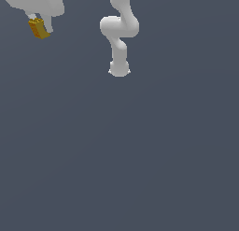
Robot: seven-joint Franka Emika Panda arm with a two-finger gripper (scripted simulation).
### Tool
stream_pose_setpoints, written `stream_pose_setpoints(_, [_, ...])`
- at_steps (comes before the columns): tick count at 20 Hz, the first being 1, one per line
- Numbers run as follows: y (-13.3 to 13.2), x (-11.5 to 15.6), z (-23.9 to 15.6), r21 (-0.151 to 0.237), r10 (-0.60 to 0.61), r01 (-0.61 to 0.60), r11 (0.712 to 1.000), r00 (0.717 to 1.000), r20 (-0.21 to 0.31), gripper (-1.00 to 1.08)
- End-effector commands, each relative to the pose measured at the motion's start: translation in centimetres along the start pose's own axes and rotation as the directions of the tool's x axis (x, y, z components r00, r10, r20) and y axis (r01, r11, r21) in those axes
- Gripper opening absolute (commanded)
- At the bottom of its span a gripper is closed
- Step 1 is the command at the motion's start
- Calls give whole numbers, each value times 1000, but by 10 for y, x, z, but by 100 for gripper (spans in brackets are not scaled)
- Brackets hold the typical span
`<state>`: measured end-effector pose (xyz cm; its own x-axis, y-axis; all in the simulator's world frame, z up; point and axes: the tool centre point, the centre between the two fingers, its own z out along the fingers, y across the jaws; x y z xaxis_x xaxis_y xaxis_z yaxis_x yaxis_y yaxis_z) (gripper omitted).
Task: Pick up the object and move it to a goal position.
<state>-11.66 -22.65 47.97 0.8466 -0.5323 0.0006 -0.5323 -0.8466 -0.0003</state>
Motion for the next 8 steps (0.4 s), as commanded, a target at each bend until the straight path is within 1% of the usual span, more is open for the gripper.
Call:
stream_pose_setpoints(1, [3, 1, -9, 0, -1, 1, 1000, 1000, 1, -100])
stream_pose_setpoints(8, [6, 3, -18, 0, -1, 1, 1000, 1000, 1, -100])
